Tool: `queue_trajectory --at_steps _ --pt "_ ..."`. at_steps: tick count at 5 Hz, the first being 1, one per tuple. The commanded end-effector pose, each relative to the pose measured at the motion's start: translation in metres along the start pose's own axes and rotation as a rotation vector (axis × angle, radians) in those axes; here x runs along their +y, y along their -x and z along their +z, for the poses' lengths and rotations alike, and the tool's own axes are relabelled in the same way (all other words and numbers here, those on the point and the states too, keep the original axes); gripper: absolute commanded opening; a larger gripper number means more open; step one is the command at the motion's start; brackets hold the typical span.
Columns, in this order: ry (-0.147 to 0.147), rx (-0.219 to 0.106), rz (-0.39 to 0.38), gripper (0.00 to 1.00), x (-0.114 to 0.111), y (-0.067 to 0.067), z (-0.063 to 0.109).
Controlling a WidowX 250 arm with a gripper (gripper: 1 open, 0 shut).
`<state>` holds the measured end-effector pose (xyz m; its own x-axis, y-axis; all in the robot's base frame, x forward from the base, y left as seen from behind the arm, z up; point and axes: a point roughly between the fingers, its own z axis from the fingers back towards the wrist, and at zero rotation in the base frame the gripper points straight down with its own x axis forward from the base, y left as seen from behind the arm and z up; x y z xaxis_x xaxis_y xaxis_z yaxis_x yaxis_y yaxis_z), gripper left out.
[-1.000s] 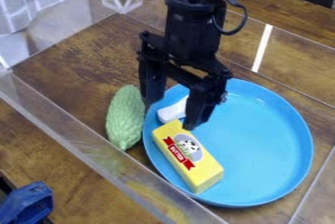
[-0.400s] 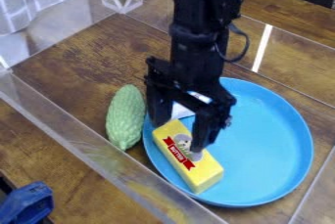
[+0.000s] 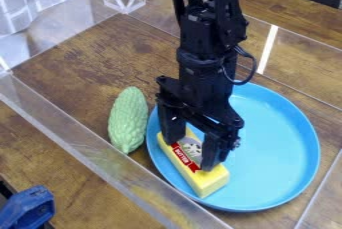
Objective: Remove the yellow brick from inside the blue tray and put it on the table
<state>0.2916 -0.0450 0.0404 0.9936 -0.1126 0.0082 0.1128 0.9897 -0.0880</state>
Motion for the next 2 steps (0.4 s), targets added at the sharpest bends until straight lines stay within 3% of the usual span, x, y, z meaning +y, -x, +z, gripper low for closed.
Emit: queue_trajectory --at_steps 1,2 --pt "0.021 -0.021 -0.064 1.00 -0.0069 -0.0043 -0.0128" --pt "0.040 -0.027 -0.071 1.00 -0.0064 -0.0060 -0.0197"
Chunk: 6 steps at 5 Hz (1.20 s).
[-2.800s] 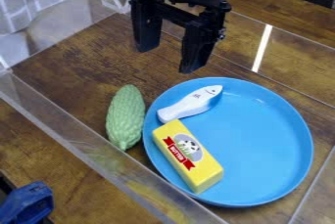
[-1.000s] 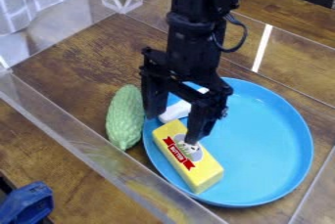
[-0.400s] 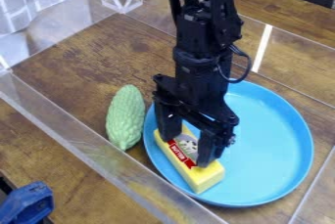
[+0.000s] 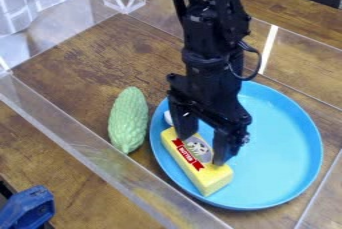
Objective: Remove the yellow brick from inside the blue tray and put it on the table
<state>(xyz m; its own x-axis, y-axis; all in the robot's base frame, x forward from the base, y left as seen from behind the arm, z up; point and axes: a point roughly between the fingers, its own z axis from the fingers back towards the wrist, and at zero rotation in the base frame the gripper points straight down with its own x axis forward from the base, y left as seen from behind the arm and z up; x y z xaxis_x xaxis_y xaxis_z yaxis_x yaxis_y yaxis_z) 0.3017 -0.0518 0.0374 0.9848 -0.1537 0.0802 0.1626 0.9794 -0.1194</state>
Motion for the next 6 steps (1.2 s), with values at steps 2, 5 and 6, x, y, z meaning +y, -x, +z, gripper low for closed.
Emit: queue_trajectory --at_steps 2,5,6 --pt "0.040 0.028 -0.025 1.00 0.004 0.005 -0.031" --pt "0.070 0.027 -0.018 1.00 0.008 0.003 -0.043" --pt "0.080 0.028 -0.015 1.00 0.006 0.004 -0.041"
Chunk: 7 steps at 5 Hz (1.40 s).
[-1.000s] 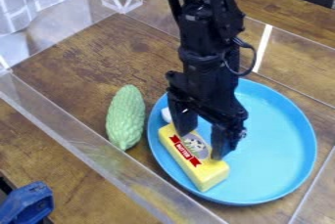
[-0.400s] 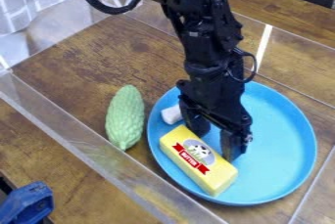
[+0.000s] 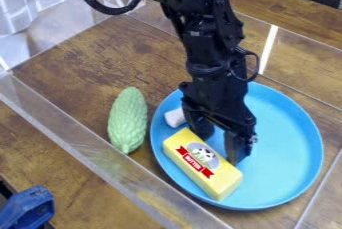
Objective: Remove the yellow brick from inside the blue tray and put it on the table
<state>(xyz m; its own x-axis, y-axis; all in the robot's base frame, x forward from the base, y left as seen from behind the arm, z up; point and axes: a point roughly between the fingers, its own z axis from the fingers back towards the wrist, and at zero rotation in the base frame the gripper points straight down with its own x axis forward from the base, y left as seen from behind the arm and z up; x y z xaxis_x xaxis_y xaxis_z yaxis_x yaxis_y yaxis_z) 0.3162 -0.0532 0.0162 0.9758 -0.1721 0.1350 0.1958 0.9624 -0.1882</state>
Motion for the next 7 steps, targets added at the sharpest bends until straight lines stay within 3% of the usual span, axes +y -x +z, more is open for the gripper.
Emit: queue_trajectory --at_steps 1,7 --pt "0.011 0.070 0.010 1.00 0.005 0.016 -0.015" --pt "0.028 0.013 -0.026 1.00 0.009 0.009 -0.003"
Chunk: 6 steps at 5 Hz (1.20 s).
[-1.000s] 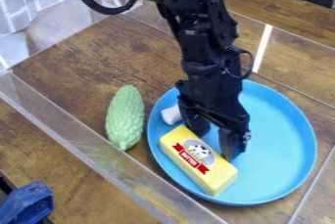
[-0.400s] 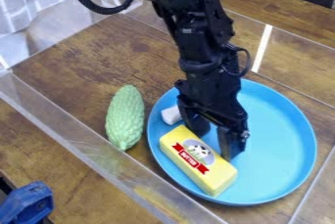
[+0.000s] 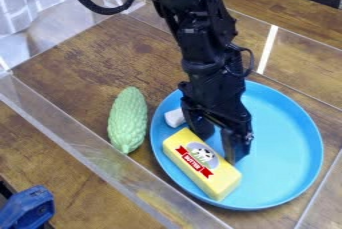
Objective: Remove the yellow brick from inside the blue tray and put it on the table
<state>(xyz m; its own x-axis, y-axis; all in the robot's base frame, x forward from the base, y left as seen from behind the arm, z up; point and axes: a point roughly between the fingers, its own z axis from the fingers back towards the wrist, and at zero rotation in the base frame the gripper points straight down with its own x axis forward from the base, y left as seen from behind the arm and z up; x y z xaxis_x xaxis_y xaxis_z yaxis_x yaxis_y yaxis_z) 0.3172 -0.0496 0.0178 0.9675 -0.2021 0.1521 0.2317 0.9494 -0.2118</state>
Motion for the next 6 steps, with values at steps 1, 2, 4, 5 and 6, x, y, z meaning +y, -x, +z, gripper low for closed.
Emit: queue_trajectory --at_steps 1,2,4,5,6 --pt "0.001 0.014 0.003 1.00 0.0059 0.0094 -0.0043" --pt "0.003 0.004 -0.001 1.00 0.0061 0.0088 -0.0042" --pt "0.009 -0.012 -0.008 1.00 0.0051 0.0080 -0.0038" --pt "0.012 -0.019 -0.011 1.00 0.0043 0.0078 -0.0040" --pt "0.015 -0.025 -0.012 1.00 0.0032 0.0076 -0.0039"
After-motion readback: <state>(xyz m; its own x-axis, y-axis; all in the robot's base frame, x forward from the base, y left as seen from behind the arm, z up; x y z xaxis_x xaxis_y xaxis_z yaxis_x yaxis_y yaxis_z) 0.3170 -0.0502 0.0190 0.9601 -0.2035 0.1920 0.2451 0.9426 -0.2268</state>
